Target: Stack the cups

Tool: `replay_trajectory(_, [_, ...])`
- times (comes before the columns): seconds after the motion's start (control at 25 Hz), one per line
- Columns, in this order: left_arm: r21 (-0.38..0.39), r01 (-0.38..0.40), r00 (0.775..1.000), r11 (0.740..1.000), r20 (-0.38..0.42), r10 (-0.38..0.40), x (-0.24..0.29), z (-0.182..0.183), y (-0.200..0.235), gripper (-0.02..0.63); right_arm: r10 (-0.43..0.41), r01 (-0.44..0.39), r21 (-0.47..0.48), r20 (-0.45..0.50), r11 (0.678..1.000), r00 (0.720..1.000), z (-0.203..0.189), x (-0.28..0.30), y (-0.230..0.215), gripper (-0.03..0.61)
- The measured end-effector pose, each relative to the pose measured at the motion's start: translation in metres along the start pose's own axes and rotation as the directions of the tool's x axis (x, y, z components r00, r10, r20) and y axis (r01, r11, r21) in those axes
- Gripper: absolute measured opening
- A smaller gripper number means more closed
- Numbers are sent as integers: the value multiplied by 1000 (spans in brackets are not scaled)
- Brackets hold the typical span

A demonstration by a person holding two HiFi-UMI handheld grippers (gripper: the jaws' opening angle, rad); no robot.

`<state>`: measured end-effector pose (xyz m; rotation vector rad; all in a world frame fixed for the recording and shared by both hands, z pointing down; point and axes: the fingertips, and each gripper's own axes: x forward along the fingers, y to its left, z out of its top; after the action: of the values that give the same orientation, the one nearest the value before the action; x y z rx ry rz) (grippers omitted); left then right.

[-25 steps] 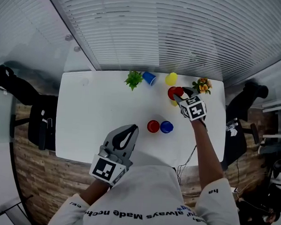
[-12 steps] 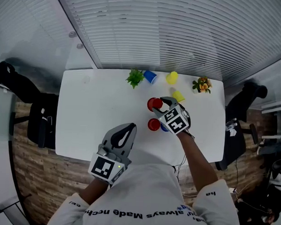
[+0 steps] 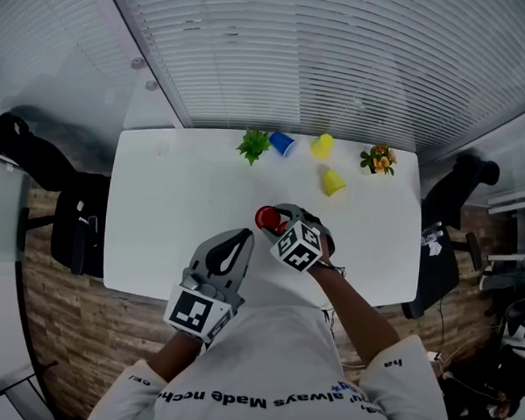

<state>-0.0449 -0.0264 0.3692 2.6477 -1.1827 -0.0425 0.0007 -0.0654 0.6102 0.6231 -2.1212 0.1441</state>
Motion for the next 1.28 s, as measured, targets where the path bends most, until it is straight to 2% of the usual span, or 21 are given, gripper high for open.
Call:
replay_trajectory(0.24, [-7,0,1000,1000,-5,0,0,0,-1,29,28,-31,-58,-54,998,998,-15,21,25,232])
replay_trajectory(0.52, [-7,0,1000,1000,-4,0,-1,-1,3,29,38,-45,-79,-86,996,996,-23,34,37,232])
replay_trajectory(1.28, [-14,-3,1000,1000,-5,3,-3,-2,4,29,41,-61,-119,-162,991,986,-38,54,45,241])
